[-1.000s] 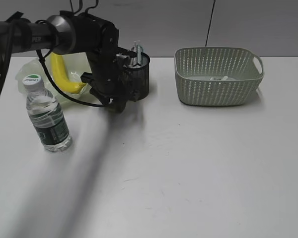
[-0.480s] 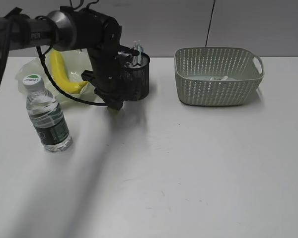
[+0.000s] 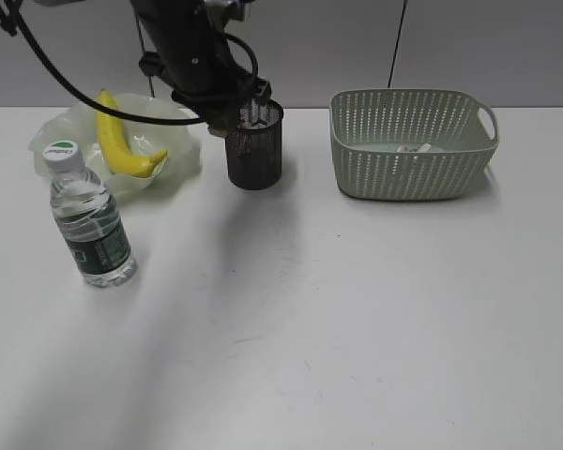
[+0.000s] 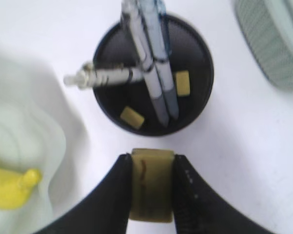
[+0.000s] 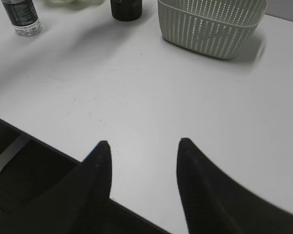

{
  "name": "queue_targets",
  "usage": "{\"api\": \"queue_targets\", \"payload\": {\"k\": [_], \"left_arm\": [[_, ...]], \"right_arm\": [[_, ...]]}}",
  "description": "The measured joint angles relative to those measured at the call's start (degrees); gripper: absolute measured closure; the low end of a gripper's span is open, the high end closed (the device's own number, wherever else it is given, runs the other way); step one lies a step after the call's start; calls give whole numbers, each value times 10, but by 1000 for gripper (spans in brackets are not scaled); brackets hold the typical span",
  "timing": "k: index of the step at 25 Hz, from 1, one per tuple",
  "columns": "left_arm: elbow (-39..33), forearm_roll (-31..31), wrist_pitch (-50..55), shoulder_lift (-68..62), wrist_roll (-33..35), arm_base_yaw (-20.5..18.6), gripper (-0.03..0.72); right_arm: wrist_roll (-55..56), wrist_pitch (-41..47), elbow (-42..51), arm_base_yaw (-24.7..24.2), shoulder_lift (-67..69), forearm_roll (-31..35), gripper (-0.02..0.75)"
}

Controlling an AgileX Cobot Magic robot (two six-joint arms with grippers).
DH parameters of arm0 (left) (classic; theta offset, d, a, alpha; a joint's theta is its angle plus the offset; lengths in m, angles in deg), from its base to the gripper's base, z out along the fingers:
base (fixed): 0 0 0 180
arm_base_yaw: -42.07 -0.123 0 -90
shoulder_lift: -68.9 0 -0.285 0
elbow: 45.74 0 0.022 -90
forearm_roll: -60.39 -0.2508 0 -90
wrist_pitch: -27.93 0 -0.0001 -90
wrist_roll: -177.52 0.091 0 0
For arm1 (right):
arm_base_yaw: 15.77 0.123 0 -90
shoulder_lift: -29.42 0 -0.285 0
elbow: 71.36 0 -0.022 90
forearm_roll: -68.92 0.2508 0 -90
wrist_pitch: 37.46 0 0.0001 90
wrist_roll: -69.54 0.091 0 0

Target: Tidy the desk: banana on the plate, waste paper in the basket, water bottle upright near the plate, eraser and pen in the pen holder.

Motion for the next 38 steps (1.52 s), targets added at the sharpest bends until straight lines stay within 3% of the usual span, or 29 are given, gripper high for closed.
{"api": "queue_targets", "payload": {"k": [13, 19, 24, 27, 33, 38], "left_arm": [[-1, 1, -221, -15, 0, 0, 503], [-1, -3, -224, -34, 0, -1, 500], [-1, -6, -230, -34, 0, -5, 326], [-1, -6, -231, -34, 0, -6, 275], [-1, -6, -218, -6, 0, -6, 263], [-1, -6, -150, 70, 0, -5, 262]], "right_arm": [[0, -1, 0, 0, 0, 0, 381], [0, -1, 0, 0, 0, 0, 381], [0, -1, 0, 0, 0, 0, 381], [0, -1, 0, 0, 0, 0, 381], [0, -1, 0, 0, 0, 0, 381], [0, -1, 0, 0, 0, 0, 381]]}}
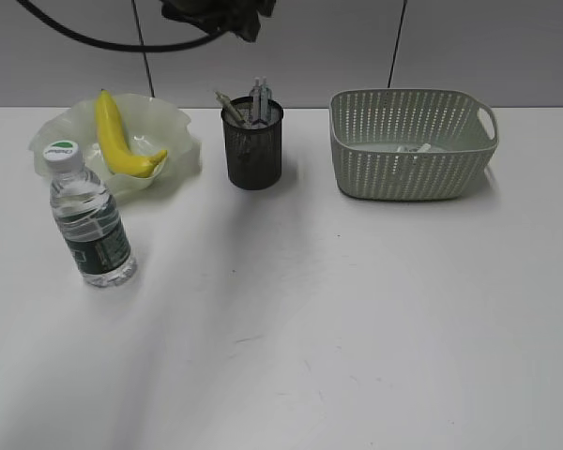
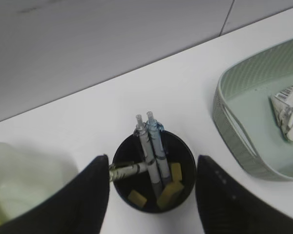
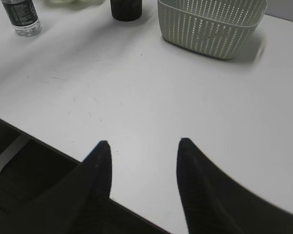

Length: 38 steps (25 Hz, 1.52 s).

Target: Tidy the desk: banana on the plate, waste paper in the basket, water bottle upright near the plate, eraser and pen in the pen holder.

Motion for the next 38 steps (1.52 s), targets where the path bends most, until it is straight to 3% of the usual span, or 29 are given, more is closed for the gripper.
{"api": "queue_targets", "payload": {"k": [9, 16, 26, 33, 38], "left_arm": [[0, 1, 245, 137, 0, 0, 272], [-47, 9, 266, 233, -6, 1, 349], [-301, 15, 268, 459, -6, 1, 358], [-519, 31, 271, 680, -6, 1, 358], [-635, 32, 273, 864, -6, 1, 359]], "right_arm": [[-1, 0, 0, 0, 0, 0, 381], [-1, 0, 0, 0, 0, 0, 381], [0, 0, 0, 0, 0, 0, 381], [-1, 0, 0, 0, 0, 0, 381], [-1, 0, 0, 0, 0, 1, 385]]}}
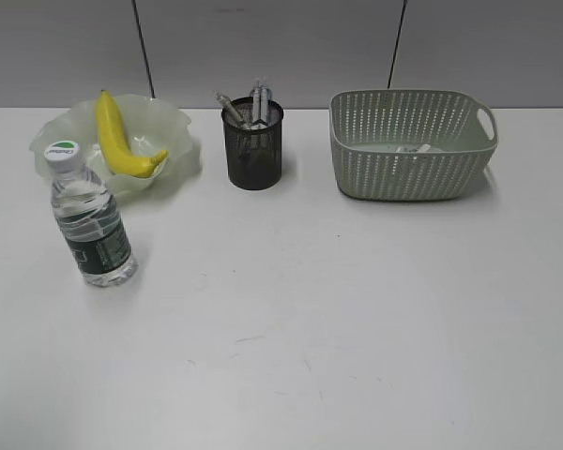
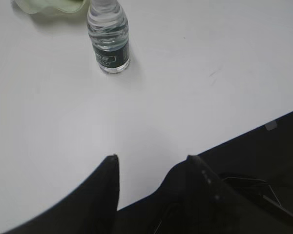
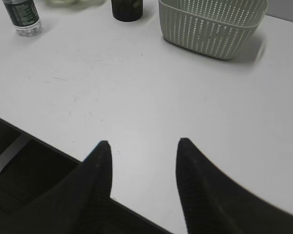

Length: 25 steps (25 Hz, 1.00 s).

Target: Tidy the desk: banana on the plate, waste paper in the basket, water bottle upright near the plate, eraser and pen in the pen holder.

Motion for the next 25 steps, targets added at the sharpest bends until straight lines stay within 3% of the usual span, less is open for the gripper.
{"api": "queue_targets", "payload": {"k": [9, 25], "left_arm": [[-176, -23, -72, 255, 0, 0, 366], [-186, -28, -93, 301, 0, 0, 393]], "right_arm": [[0, 0, 0, 0, 0, 0, 386], [0, 0, 0, 0, 0, 0, 386]]}}
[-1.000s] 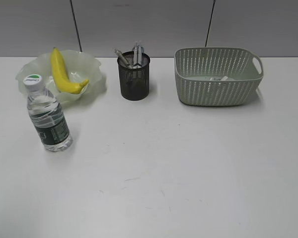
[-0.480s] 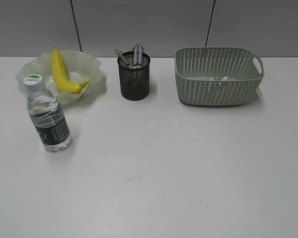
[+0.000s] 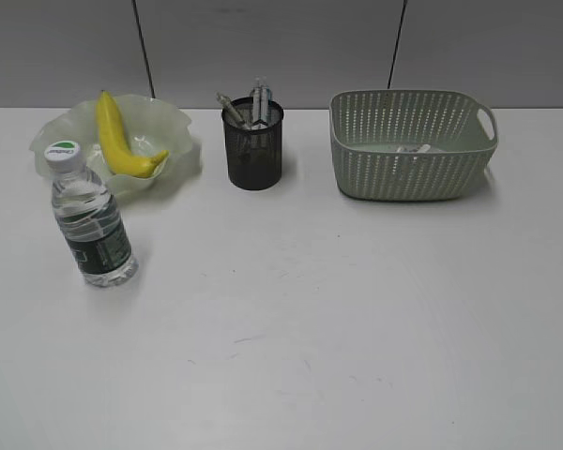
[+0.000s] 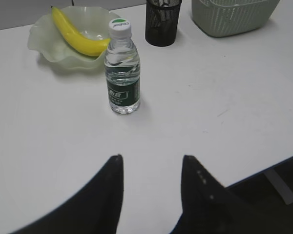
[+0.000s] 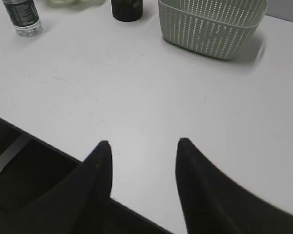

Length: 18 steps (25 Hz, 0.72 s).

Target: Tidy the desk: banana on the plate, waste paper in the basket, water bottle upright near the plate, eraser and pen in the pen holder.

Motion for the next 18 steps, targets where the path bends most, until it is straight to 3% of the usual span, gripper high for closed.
{"api": "queue_targets", "payload": {"k": [5, 9, 14, 18], "left_arm": [[0, 0, 0, 0, 0, 0, 393], [0, 0, 0, 0, 0, -16, 394], [0, 0, -1, 15, 0, -149, 394], [0, 0, -1, 28, 0, -247, 394]], "right_arm": [[0, 0, 0, -5, 0, 0, 387], [0, 0, 0, -73, 0, 0, 387], [0, 0, 0, -236, 0, 2, 387], [0, -1, 0, -316, 0, 3, 387]]}}
